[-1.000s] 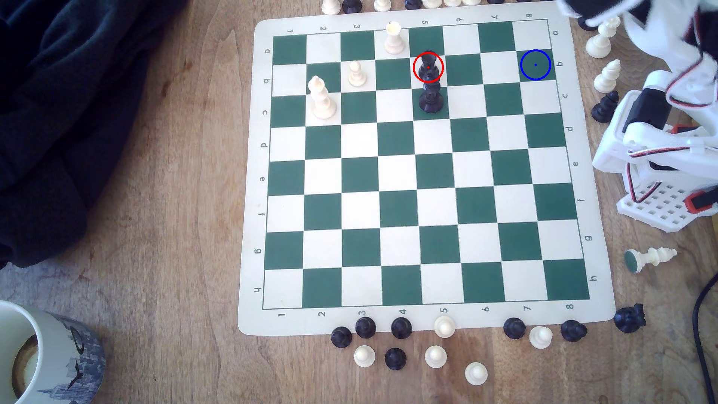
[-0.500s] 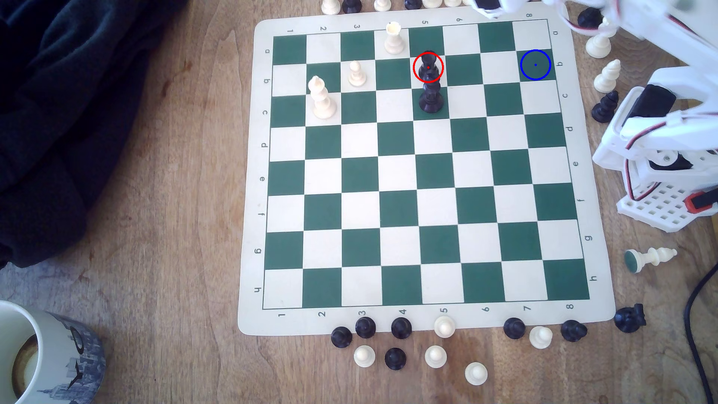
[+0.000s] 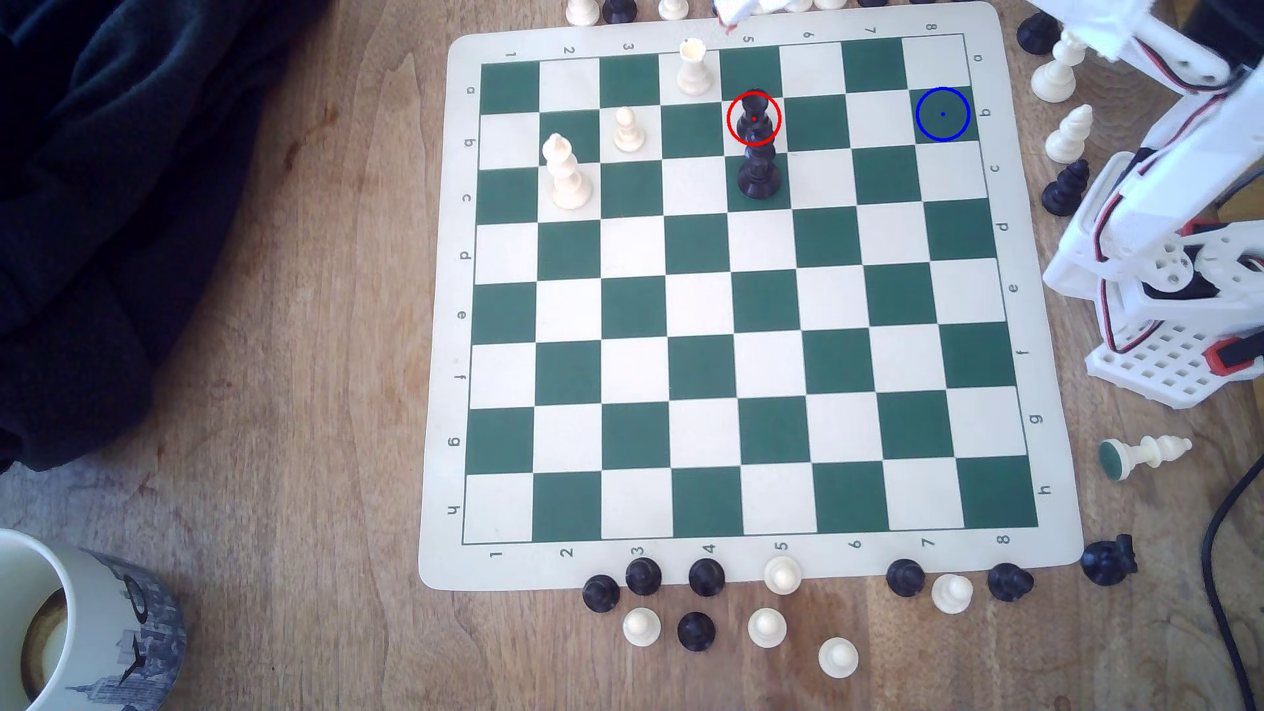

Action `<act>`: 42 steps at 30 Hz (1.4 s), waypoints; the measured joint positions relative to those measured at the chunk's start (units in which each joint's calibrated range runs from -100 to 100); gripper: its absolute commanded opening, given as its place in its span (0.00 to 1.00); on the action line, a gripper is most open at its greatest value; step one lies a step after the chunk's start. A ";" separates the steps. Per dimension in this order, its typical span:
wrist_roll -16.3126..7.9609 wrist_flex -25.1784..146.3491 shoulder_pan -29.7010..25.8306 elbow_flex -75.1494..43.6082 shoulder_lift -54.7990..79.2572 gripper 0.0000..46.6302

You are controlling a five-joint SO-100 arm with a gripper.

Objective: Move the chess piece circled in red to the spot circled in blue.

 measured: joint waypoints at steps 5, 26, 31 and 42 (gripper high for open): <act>0.00 0.16 0.81 0.00 4.11 0.38; -0.88 -4.70 -0.88 0.00 14.33 0.37; -0.88 -5.50 -0.81 0.81 16.42 0.37; -0.88 -9.40 -0.81 4.79 17.43 0.35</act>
